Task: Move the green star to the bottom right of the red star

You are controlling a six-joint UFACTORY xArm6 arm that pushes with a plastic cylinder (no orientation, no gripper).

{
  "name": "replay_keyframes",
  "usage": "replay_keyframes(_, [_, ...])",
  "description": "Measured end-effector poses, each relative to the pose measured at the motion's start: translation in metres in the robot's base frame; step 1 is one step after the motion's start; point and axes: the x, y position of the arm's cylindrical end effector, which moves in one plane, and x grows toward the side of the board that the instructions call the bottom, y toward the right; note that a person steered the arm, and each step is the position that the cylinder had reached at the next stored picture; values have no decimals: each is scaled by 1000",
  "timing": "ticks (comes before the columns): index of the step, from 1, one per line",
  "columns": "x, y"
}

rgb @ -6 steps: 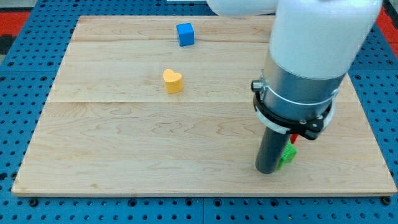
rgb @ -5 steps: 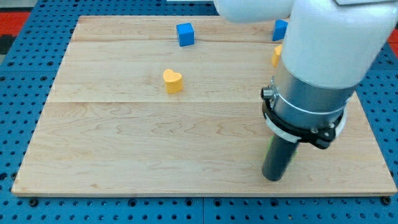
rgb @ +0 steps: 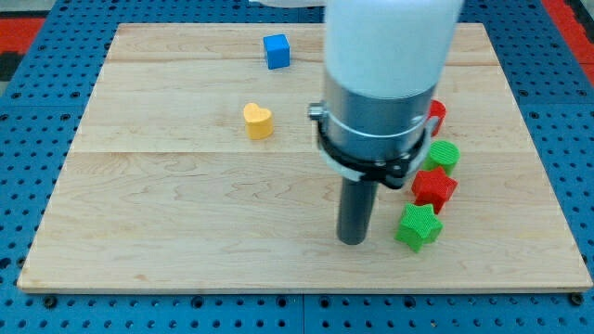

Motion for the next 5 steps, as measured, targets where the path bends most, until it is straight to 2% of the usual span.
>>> replay_keyframes(3, [5,85])
replay_keyframes(5, [10,102])
